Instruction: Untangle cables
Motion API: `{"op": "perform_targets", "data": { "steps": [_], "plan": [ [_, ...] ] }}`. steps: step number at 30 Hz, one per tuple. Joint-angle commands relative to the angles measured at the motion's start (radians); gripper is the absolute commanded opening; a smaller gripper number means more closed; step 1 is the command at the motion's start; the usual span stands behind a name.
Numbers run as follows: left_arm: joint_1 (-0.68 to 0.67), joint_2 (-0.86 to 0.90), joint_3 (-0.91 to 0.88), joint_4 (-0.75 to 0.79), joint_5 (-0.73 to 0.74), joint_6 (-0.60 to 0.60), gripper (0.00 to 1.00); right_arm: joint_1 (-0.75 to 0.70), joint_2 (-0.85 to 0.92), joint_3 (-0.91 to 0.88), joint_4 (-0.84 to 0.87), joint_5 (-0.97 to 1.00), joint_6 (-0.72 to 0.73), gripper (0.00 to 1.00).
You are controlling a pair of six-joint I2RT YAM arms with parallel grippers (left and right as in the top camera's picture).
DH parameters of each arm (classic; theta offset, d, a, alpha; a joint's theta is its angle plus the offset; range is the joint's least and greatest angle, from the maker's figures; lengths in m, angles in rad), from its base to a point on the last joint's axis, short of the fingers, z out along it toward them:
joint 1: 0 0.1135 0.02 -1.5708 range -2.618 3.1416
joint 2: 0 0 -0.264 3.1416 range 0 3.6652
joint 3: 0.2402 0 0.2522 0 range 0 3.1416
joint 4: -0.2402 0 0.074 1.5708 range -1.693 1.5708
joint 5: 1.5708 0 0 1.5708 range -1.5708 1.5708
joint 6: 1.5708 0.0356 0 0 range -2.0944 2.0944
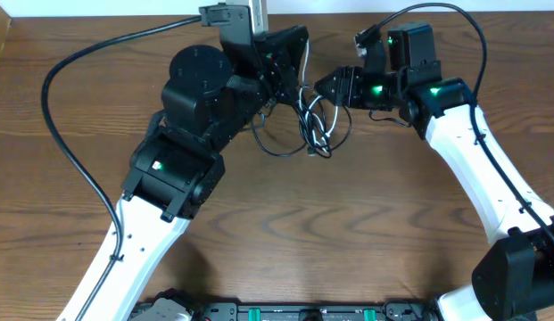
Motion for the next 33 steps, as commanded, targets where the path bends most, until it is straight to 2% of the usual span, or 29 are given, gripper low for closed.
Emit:
{"op": "perform_targets", "data": {
  "steps": [1, 6, 12, 17, 23, 26, 30, 33],
  "plan": [
    [0.004, 0.013, 0.017, -0.009, -0.006, -0.006, 0.07, -0.005, 0.006, 0.003, -0.032, 0.016, 0.111, 0.55],
    [0.004, 0.016, 0.017, -0.006, -0.006, -0.006, 0.08, 0.009, 0.016, 0.002, -0.089, 0.021, 0.117, 0.56],
    [0.004, 0.016, 0.017, -0.005, -0.006, -0.043, 0.07, 0.027, 0.081, 0.002, -0.023, 0.146, 0.203, 0.51],
    [0.004, 0.017, 0.017, -0.012, -0.006, -0.043, 0.08, 0.03, 0.155, 0.002, 0.109, 0.09, 0.208, 0.36],
    [0.004, 0.019, 0.017, -0.016, -0.006, -0.043, 0.08, 0.048, 0.162, 0.002, 0.142, 0.094, 0.198, 0.18],
    [0.004, 0.019, 0.017, -0.016, -0.006, -0.043, 0.07, 0.051, 0.162, 0.002, 0.131, 0.082, 0.197, 0.21],
    [0.004, 0.02, 0.017, -0.039, -0.006, -0.043, 0.07, 0.042, 0.162, 0.002, 0.122, 0.075, 0.171, 0.36],
    [0.004, 0.02, 0.017, -0.05, -0.006, -0.042, 0.07, 0.027, 0.161, 0.002, 0.122, 0.045, 0.159, 0.42]
  ]
}}
